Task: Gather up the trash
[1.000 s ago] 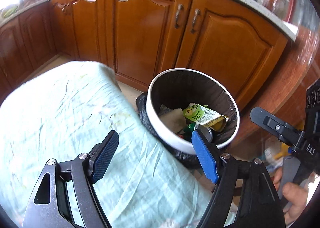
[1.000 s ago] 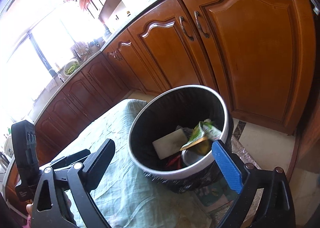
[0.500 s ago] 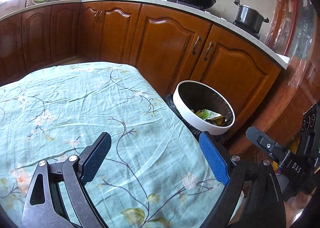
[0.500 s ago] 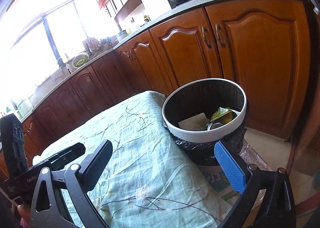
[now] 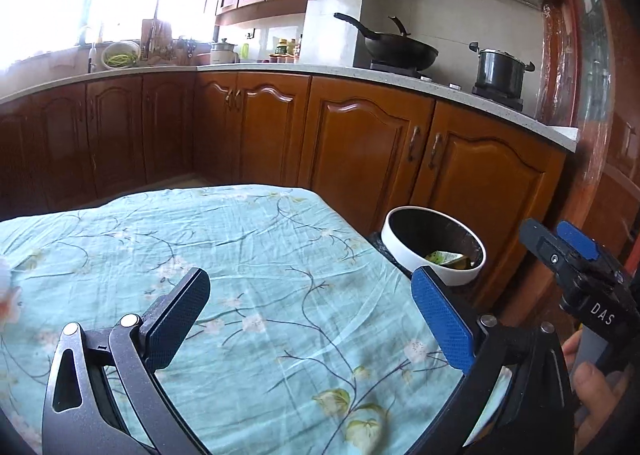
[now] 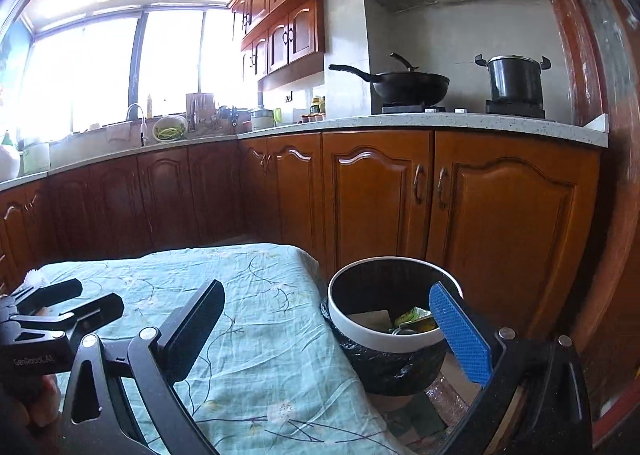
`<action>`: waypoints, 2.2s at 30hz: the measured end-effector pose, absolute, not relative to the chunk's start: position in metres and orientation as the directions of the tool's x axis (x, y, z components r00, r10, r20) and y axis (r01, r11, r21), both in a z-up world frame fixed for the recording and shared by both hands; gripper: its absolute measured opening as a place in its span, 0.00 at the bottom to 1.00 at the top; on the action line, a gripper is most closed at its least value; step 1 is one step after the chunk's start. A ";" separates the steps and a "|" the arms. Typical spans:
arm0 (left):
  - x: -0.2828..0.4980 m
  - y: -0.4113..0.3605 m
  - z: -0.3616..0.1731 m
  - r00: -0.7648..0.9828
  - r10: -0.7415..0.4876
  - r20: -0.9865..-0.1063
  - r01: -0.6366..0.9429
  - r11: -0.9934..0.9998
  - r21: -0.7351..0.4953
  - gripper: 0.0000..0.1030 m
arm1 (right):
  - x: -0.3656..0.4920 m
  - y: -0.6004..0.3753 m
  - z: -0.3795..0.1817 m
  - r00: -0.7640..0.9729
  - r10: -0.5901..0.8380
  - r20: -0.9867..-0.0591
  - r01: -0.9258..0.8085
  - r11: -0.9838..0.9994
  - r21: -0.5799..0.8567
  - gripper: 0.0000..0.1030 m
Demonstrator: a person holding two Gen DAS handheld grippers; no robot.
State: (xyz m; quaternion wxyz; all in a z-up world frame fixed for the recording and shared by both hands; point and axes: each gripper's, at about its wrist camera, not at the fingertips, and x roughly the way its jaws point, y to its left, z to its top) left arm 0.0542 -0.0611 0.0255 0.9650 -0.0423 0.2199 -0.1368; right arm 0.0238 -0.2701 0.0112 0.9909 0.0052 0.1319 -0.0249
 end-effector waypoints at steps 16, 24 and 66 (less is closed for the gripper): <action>0.035 -0.036 -0.008 0.901 -0.146 -0.408 0.119 0.989 -0.091 1.00 | 0.010 -0.261 -0.025 0.962 -0.019 -0.273 0.033 0.998 0.046 1.00; 0.029 -0.032 -0.010 0.907 -0.116 -0.404 0.096 0.993 -0.070 1.00 | 0.006 -0.262 -0.027 0.964 -0.005 -0.265 0.022 0.998 0.061 1.00; 0.021 -0.030 -0.006 0.918 -0.063 -0.391 0.055 0.998 -0.030 1.00 | 0.005 -0.254 -0.030 0.962 0.043 -0.271 -0.022 0.996 0.082 1.00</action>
